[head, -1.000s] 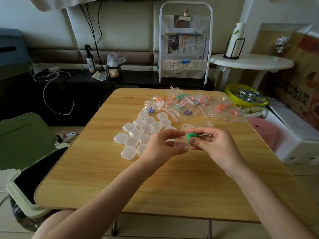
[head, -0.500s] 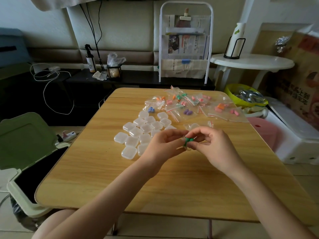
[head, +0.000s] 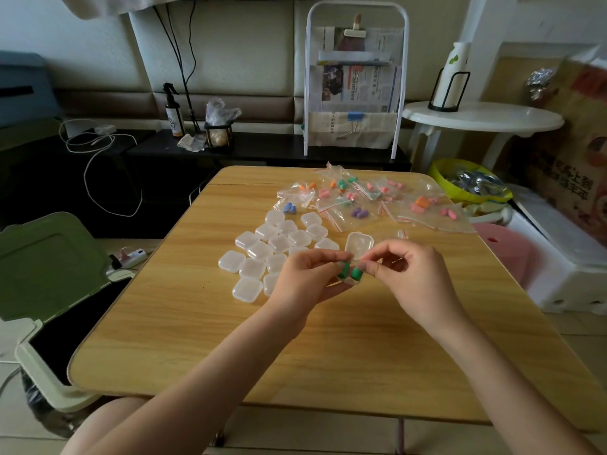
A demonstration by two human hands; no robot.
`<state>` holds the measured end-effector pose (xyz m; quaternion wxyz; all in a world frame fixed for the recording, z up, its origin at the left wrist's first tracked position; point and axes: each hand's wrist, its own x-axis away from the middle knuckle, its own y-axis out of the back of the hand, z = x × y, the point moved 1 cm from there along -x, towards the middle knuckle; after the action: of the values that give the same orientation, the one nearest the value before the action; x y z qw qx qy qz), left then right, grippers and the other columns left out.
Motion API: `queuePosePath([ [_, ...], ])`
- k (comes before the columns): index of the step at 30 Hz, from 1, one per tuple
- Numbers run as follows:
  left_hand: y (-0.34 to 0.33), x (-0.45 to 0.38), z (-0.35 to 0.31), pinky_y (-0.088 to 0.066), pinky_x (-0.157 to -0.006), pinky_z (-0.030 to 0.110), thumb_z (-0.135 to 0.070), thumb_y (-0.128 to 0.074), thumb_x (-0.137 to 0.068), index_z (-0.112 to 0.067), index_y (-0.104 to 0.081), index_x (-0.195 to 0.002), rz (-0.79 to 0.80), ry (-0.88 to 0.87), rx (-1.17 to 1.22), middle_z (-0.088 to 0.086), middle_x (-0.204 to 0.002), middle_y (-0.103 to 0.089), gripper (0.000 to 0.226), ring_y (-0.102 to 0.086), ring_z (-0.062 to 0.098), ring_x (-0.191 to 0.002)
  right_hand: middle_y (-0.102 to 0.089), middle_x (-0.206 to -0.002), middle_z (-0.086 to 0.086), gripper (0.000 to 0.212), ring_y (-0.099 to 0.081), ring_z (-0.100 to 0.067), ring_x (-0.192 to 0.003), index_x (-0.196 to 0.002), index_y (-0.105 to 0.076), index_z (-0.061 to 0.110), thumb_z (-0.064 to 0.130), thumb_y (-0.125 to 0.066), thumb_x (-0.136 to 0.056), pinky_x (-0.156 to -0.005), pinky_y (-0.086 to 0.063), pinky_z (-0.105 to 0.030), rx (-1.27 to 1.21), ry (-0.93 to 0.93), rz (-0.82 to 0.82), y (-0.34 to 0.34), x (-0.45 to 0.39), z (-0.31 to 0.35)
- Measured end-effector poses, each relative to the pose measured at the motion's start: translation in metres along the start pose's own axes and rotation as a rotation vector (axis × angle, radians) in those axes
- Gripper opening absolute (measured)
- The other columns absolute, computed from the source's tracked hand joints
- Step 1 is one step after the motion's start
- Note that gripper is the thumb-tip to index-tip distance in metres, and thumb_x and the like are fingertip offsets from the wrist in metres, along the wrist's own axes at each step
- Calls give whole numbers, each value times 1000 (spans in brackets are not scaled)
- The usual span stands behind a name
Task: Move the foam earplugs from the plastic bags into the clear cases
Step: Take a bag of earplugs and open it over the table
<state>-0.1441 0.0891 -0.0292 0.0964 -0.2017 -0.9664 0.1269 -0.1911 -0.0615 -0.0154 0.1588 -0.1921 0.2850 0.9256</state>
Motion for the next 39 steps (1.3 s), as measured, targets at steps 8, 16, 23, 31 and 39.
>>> queuePosePath([
  [8,-1,3,-1,-60,-74,31,4,-59,-88,-3,-56,-96,-14,33,120,15,-89,-71,11,-71,22,-79,-58,-83,6,11,-50,-6,-71,-84,-67,20,9,-66,-87,-63,-39,-12,39,70,-32,-6,2,-4],
  [16,2,0,0,-59,-75,33,3,-59,-89,-6,-48,-90,-65,57,143,19,-91,-68,14,-71,23,-76,-56,-121,19,38,-50,12,-108,-134,-49,27,18,-50,-97,-86,-40,-5,-114,-52,144,-7,3,-6],
  [23,4,0,-6,-60,-65,30,-4,-48,-97,5,-52,-101,-45,171,289,21,-81,-70,10,-71,25,-68,-58,-109,13,56,-55,-2,-104,-130,-56,25,23,-74,-77,-92,-45,-17,135,172,160,-9,8,-9],
  [31,-4,4,-3,-59,-73,31,-3,-48,-97,6,-44,-121,-2,204,279,34,-117,-58,26,-68,34,-97,-63,-102,5,27,-53,1,-96,-105,-70,14,-1,-69,-82,-89,-35,-2,236,198,-22,-6,8,-14],
  [39,14,1,-11,-52,-74,24,3,-49,-90,-13,-62,-103,-245,-391,-891,-2,-107,-62,24,-65,13,-82,-57,-97,9,22,-57,-15,-96,-94,-66,14,-3,-70,-79,-82,-36,-9,406,42,52,12,2,-30],
])
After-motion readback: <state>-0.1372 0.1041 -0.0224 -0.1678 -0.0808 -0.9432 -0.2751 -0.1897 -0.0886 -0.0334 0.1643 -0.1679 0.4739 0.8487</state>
